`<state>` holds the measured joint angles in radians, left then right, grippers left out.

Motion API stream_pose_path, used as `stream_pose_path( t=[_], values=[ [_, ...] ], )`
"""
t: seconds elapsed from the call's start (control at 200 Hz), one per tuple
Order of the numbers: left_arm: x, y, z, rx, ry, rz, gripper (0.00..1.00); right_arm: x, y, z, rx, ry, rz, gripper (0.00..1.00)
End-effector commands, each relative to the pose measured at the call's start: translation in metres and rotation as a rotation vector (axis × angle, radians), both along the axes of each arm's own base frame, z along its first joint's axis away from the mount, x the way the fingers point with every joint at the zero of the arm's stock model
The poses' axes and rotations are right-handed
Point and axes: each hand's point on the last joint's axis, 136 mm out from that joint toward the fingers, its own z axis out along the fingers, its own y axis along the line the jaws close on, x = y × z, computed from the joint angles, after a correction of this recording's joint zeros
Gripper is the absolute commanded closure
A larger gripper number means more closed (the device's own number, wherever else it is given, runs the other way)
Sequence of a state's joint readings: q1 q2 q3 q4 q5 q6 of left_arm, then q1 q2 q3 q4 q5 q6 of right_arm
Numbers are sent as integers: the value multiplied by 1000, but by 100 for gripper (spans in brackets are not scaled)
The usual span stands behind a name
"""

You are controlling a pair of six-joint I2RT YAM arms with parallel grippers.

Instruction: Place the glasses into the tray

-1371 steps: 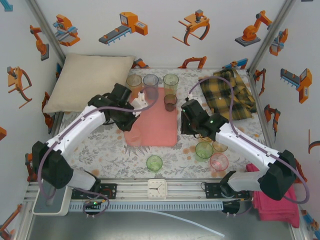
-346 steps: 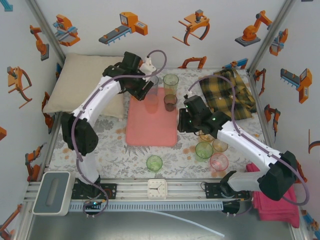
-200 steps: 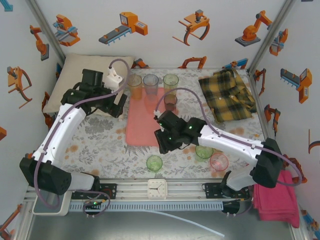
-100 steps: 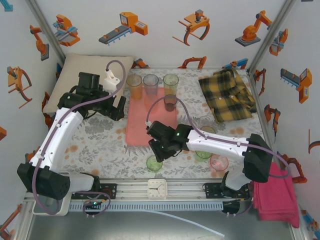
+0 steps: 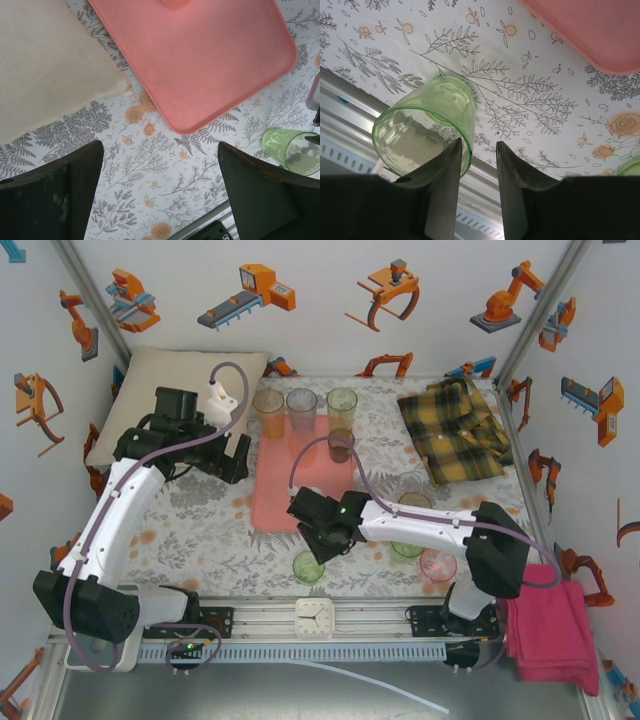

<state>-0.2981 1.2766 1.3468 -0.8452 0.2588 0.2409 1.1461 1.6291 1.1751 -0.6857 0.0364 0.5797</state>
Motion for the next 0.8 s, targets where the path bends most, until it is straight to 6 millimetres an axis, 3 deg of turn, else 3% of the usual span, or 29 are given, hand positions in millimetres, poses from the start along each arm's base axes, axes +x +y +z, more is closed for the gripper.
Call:
stream_pose_path(
  t=[0.0,0.796],
  values=[
    [-4,2,8,-20,-13,8,13,8,11,7,15,-41,-13,66],
    [-5,5,8,-21,-10,16,12,14,9,6,-20,-77,-9,85]
  ],
)
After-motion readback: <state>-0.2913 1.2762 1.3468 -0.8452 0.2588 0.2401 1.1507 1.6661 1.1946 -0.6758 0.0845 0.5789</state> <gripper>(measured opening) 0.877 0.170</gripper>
